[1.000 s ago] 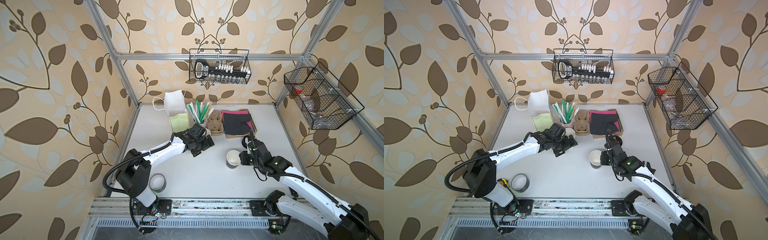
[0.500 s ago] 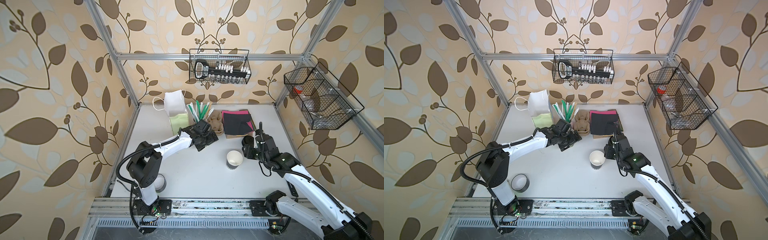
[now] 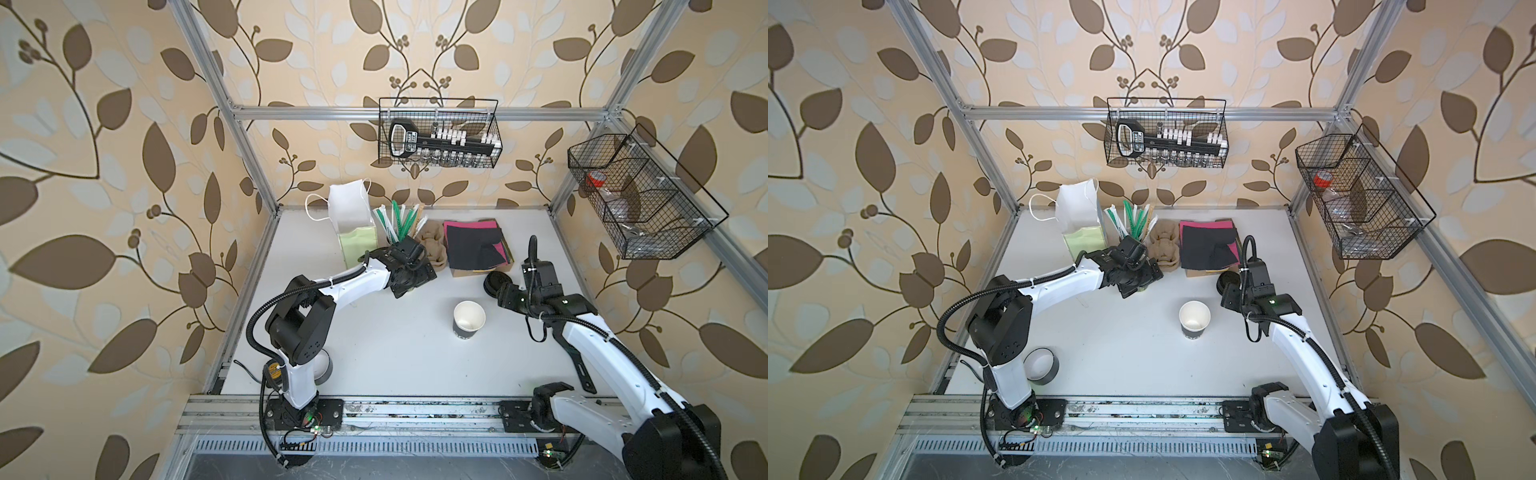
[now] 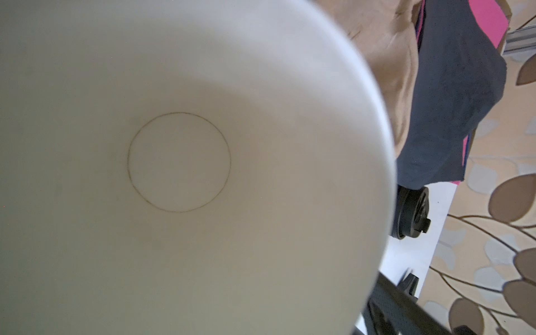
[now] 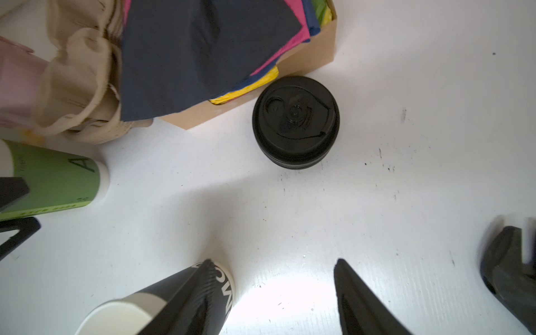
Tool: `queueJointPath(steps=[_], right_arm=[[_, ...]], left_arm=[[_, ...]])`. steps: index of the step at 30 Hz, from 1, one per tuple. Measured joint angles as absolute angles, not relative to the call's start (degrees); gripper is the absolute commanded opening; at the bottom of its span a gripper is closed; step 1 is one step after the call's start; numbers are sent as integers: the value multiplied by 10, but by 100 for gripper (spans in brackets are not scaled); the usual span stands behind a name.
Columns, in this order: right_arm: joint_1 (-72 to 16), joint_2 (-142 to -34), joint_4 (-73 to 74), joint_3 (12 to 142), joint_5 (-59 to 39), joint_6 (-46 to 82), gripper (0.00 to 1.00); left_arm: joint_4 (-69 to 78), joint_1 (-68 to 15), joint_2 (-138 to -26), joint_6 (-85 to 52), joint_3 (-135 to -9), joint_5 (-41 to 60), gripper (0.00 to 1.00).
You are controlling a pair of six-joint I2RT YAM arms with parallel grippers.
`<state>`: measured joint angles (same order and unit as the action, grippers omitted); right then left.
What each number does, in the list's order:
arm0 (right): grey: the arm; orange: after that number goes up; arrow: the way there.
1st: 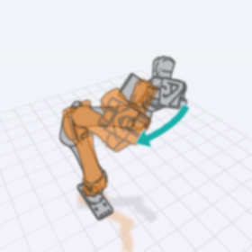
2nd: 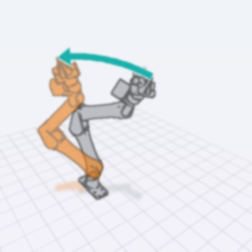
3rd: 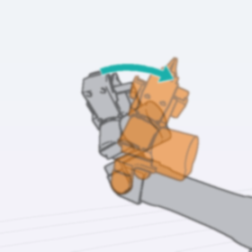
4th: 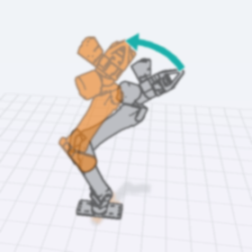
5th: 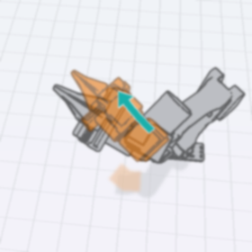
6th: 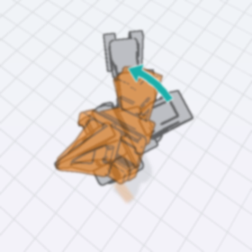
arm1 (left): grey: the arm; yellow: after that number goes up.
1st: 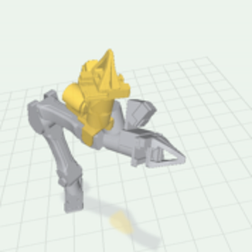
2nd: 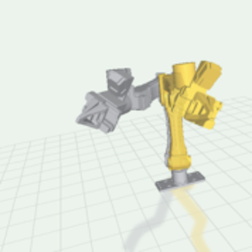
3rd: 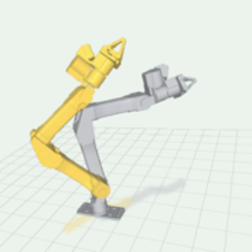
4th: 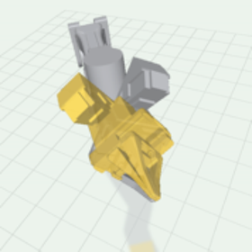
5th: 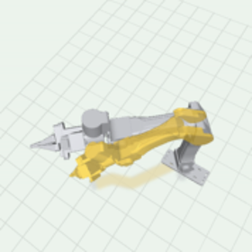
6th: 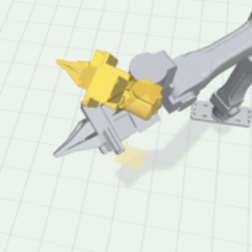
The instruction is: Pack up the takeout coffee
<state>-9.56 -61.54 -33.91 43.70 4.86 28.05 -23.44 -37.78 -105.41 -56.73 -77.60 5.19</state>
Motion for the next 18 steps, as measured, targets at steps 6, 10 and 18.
queueJointPath(steps=[6, 10, 18], right_arm=[[-79, -665, -305, 437, 49, 287, 66], [-71, -711, -284, 441, 48, 295, 66], [-63, -790, -260, 493, 49, 295, 69]], left_arm=[[-256, -362, -1070, -552, -793, 39, 98], [-272, -357, -1077, -540, -805, 38, 99], [-308, -356, -1071, -514, -838, 39, 99]])
